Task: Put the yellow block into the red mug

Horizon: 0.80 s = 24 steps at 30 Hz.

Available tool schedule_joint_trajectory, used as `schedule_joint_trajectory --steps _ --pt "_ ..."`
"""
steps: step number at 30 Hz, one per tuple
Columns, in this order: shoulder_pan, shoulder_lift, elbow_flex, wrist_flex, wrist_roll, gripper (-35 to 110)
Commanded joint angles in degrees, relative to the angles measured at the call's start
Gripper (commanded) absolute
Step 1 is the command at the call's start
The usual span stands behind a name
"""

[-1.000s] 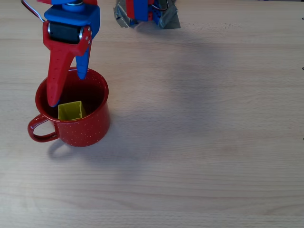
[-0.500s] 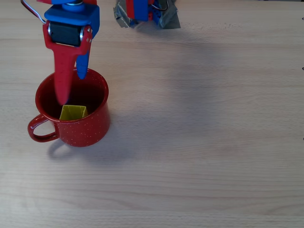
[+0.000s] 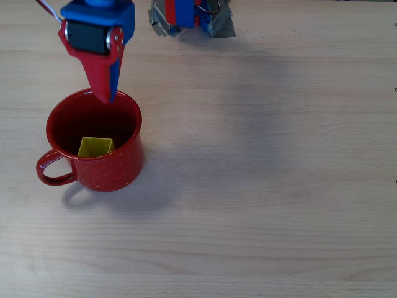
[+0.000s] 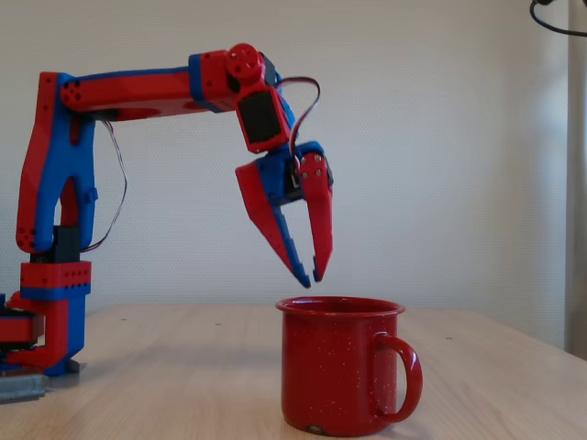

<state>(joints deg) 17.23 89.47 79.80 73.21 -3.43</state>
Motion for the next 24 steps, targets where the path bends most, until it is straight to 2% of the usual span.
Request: schedule_joint_trajectory --steps 1,12,19,24 --pt "-0.79 7.47 -6.77 -1.23 2.20 0" --pt "-10.63 21.01 0.62 -14.59 9.40 0" --pt "-20.04 34.37 12.39 -14.85 10.63 0" --pt "-22.06 45.70 24.79 -14.77 8.70 0"
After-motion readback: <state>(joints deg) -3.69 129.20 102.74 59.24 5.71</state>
